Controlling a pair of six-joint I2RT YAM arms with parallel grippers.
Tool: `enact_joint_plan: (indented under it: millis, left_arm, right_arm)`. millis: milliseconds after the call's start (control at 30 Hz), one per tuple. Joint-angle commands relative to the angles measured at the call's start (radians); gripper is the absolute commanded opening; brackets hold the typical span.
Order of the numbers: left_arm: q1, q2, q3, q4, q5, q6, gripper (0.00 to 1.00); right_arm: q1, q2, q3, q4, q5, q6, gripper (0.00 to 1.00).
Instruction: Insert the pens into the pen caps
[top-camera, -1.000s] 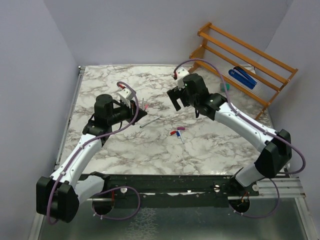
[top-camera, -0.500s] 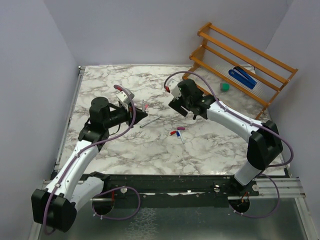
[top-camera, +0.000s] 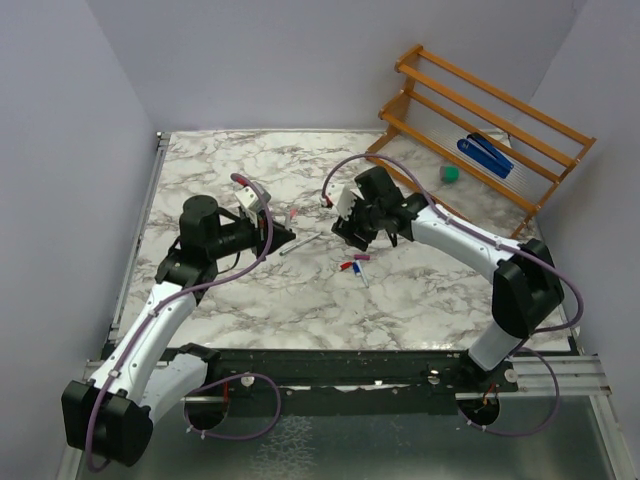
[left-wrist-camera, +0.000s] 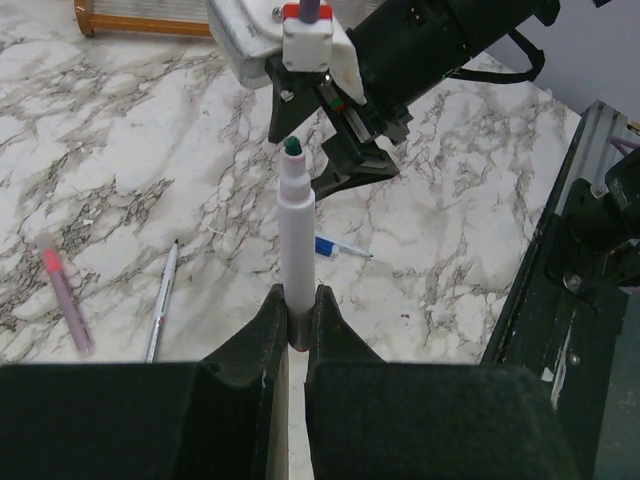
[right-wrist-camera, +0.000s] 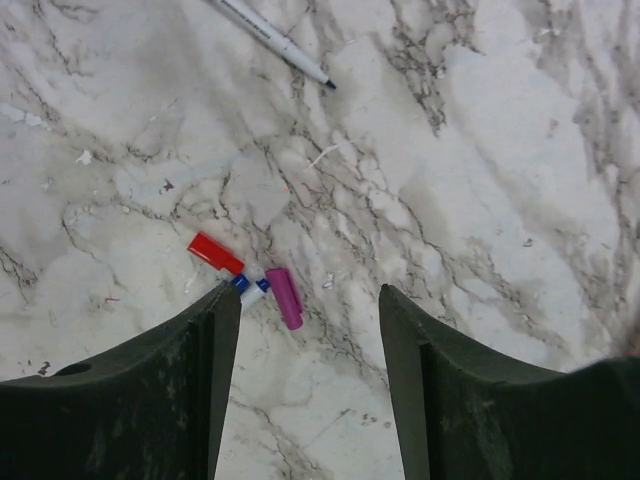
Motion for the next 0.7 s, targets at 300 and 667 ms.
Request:
enact_joint_plan:
  millis: [300, 667]
  left_arm:
    - [0.002, 0.066, 0.023, -0.029, 0.019, 0.028, 0.00]
    - [0.017, 0.109, 0.031, -0.018, 0.035, 0.022, 0.00]
  right_arm:
    - [0.072, 0.110, -0.138, 0.091, -0.117, -0.003, 0.65]
    - [0.072, 0.118, -0.195, 0.246, -0.025, -0.018, 0.69]
